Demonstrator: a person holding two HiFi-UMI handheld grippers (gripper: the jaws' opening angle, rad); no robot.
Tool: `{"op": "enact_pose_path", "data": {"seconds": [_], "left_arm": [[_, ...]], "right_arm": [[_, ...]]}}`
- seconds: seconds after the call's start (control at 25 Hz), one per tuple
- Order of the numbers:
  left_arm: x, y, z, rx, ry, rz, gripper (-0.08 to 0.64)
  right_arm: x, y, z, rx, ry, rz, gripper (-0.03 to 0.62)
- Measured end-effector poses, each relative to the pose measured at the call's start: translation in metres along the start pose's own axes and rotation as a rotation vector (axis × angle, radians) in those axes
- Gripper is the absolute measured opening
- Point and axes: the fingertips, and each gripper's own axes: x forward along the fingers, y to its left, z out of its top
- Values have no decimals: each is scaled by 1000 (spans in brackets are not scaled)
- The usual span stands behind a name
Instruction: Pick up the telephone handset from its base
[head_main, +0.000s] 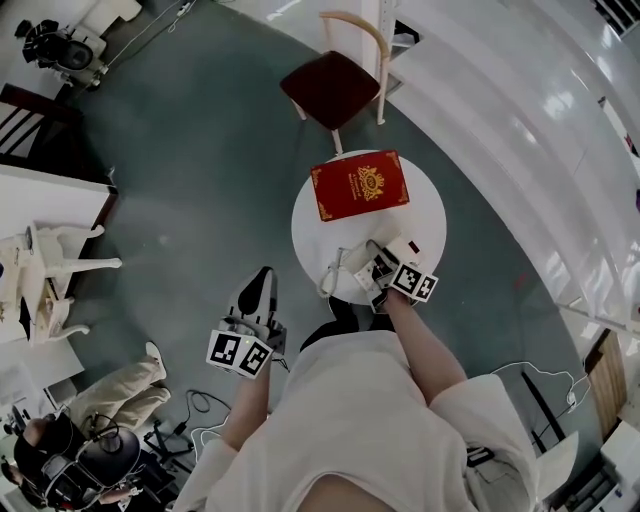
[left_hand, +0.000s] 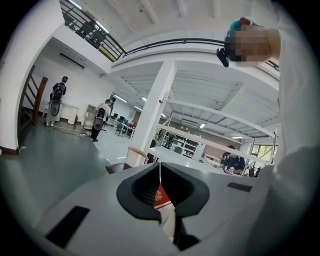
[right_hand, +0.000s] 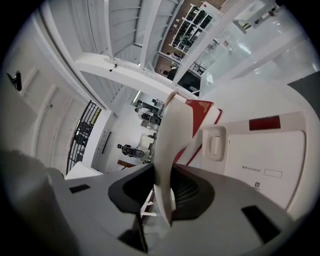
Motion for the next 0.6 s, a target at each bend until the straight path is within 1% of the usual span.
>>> {"op": "enact_pose_path", "data": {"seconds": [0.12,0.4,0.6], "left_arm": [[-1,-4,0,1,-12,-4,22],[0,-17,-3,17,-28,-19,21],[2,-27,-2,62,-37,-24,21]], "right_arm": [[-9,21,9,-56,-13,34,103],[-36,80,29,-248,-26,125,103],[-58,126,49,-393,-77,173,101]]}}
